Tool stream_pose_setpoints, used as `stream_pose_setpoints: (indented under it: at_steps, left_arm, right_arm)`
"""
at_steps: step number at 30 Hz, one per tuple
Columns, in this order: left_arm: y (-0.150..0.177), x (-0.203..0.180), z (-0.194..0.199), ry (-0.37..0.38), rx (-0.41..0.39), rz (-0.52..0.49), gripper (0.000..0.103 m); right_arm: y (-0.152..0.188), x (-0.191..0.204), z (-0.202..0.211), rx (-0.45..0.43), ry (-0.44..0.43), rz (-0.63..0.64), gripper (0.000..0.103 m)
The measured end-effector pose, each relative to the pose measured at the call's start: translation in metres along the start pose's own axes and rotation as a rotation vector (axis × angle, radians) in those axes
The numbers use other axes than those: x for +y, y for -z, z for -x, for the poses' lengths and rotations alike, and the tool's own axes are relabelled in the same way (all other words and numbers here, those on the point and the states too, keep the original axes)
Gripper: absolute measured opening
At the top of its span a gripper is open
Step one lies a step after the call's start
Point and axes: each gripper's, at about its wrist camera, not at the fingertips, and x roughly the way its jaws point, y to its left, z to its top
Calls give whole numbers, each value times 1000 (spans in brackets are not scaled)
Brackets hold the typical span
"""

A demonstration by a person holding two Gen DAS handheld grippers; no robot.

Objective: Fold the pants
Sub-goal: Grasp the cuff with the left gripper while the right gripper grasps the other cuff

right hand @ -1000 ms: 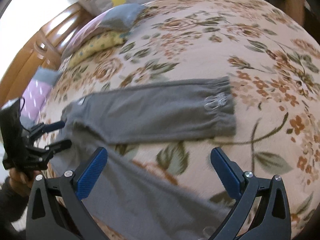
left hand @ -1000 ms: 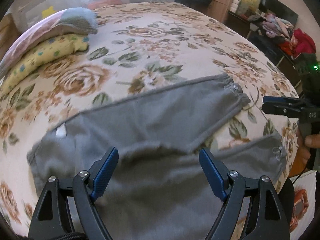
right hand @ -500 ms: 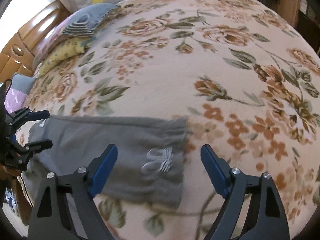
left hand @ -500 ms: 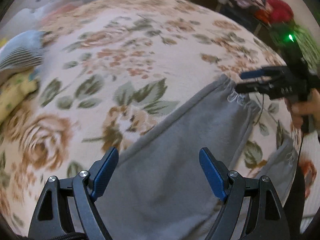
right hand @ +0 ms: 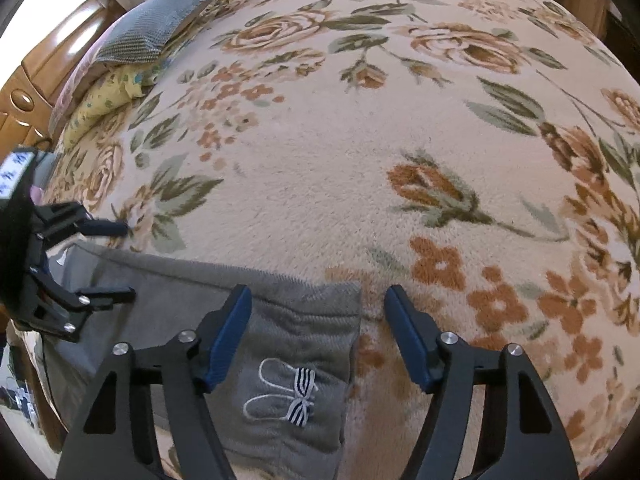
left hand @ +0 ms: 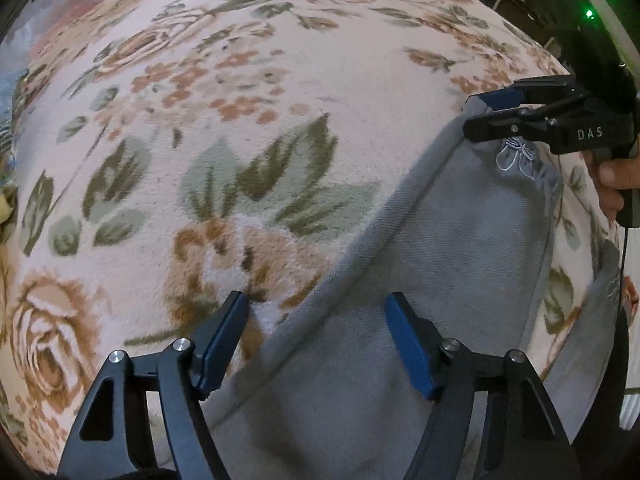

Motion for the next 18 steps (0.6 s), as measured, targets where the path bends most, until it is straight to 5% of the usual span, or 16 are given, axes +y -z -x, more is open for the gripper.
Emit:
stream_pose_setpoints:
  at_steps: [2,4,6,10,18]
  left_arm:
    - [-2,2,-1,20,-7,17,66]
    - [-1,5,3,53,-16,32,45]
    - [0,4,6,82,-15,42,9]
    - [4,-8,20,72,-18,16,6]
    - [31,-37,73,79,-84,22,5]
  right_arm:
    - [1,-2,2,-8,-8,-1,51]
    - [3,-5,4,-14,-25,-14,28]
    - [4,-7,9,-31,-45,-23,20]
    - [9,-5,26,-69,-75,-31,10]
    - [31,24,81,-144,-71,67,9]
